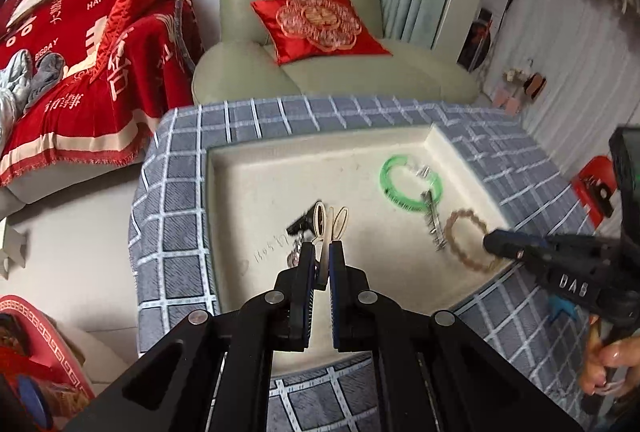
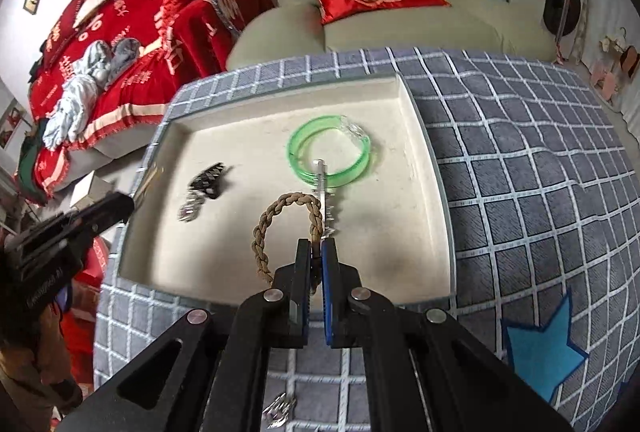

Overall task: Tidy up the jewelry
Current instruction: 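Carry both items into the white tray and open both grippers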

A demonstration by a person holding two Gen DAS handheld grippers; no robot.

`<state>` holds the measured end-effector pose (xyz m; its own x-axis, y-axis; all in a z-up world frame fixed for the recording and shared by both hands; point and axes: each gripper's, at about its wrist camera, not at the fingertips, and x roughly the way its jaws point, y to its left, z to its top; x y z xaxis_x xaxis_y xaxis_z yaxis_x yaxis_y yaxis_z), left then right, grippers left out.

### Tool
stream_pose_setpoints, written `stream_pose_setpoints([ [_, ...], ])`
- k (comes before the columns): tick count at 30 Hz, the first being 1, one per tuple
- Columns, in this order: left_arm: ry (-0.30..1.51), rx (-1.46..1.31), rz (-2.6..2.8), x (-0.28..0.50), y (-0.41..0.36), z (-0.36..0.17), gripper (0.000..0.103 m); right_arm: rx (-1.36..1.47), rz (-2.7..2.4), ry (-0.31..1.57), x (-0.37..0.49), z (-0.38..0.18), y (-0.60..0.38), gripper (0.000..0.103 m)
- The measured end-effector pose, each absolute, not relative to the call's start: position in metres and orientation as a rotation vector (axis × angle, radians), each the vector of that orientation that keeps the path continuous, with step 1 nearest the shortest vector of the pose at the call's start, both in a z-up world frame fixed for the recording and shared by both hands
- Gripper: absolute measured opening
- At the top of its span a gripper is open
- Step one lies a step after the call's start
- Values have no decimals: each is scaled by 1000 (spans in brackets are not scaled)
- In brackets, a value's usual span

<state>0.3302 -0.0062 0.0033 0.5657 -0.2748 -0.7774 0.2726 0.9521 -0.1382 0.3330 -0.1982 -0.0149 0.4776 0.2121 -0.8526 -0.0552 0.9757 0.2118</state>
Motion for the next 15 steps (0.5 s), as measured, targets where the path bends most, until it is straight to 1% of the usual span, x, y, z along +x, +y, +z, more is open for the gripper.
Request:
stream_pose_setpoints([
  [9,982,82,-313,340,-28,-29,22,153,57,1104,358,-44,-217,5],
  [15,1013,109,-298,349,-38,-44,22,154,67,1116,375,-56,-211,5],
])
